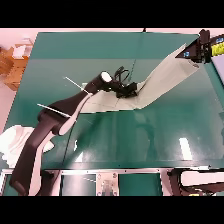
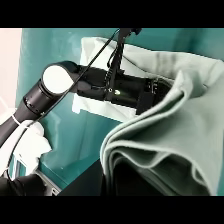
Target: Fold the shirts.
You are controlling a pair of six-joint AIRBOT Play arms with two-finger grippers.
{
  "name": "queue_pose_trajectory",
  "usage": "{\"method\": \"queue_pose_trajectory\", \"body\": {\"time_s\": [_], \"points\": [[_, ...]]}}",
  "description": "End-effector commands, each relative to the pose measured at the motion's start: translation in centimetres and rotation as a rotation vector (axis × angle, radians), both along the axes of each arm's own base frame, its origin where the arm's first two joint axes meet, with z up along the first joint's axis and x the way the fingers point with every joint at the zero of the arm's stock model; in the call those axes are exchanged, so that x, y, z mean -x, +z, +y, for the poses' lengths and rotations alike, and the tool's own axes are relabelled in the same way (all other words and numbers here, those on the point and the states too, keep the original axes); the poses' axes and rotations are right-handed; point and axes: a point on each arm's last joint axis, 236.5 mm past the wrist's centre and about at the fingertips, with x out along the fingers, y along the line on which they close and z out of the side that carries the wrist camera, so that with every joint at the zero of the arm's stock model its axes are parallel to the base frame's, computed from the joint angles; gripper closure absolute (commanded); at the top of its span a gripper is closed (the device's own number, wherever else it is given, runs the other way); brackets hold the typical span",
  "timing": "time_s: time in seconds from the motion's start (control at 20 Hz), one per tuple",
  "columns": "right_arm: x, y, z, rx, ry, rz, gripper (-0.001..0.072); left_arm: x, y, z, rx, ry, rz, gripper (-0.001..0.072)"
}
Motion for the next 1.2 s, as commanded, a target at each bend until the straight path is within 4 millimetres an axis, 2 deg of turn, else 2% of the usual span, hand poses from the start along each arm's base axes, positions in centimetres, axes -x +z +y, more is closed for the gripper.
{"method": "queue_pose_trajectory", "body": {"time_s": [0.0, 0.1, 0.15, 0.25, 0.4, 0.5, 0.55, 0.65, 0.7, 0.75, 0.8, 0.85, 0.9, 1.05, 1.15], "points": [[-0.7, 0.1, 2.5, 0.001, 0.003, -0.013, 0.0698, -0.8, 4.6, 5.2, 0.041, -0.046, 0.041, 0.0680], [-1.5, -0.1, 5.3, 0.000, -0.006, -0.018, 0.0698, -2.1, 10.3, 10.8, 0.063, -0.045, -0.009, 0.0680], [-1.9, -0.3, 7.3, -0.014, -0.006, -0.016, 0.0698, -2.8, 13.8, 14.1, 0.072, -0.028, -0.060, 0.0680], [-2.4, -1.5, 12.3, -0.044, 0.020, -0.027, 0.0698, -3.7, 20.2, 20.7, 0.077, 0.038, -0.165, 0.0680], [-3.1, -5.1, 21.6, -0.096, 0.046, -0.037, 0.0698, -3.7, 26.9, 30.1, 0.053, 0.163, -0.292, 0.0680], [-3.4, -8.3, 28.9, -0.123, 0.064, -0.066, 0.0697, -3.2, 29.4, 35.2, 0.025, 0.235, -0.347, 0.0680], [-3.1, -10.3, 32.6, -0.139, 0.070, -0.069, 0.0697, -2.9, 30.1, 37.2, 0.013, 0.266, -0.358, 0.0680], [-1.4, -16.4, 40.0, -0.140, 0.079, -0.064, 0.0683, -2.6, 30.5, 39.9, -0.011, 0.292, -0.381, 0.0680], [0.2, -19.7, 43.1, -0.127, 0.096, -0.054, 0.0433, -2.4, 30.4, 40.8, -0.017, 0.299, -0.378, 0.0680], [2.1, -22.1, 45.0, -0.107, 0.139, -0.027, 0.0096, -2.4, 30.2, 41.4, -0.027, 0.300, -0.386, 0.0680], [3.3, -22.9, 45.6, -0.078, 0.210, -0.041, 0.0064, -2.5, 30.1, 42.0, -0.032, 0.311, -0.388, 0.0680], [2.9, -22.8, 44.6, -0.032, 0.249, -0.076, 0.0064, -2.7, 30.0, 42.3, -0.041, 0.317, -0.396, 0.0680], [1.1, -22.0, 42.5, 0.007, 0.236, -0.085, 0.0066, -2.8, 30.1, 42.5, -0.044, 0.317, -0.408, 0.0680], [-5.5, -17.2, 31.7, 0.061, 0.144, -0.051, 0.0069, -2.8, 30.1, 42.5, -0.044, 0.320, -0.409, 0.0680], [-8.2, -15.3, 23.2, 0.083, 0.060, 0.000, 0.0071, -2.8, 30.1, 42.5, -0.044, 0.319, -0.408, 0.0680]]}}
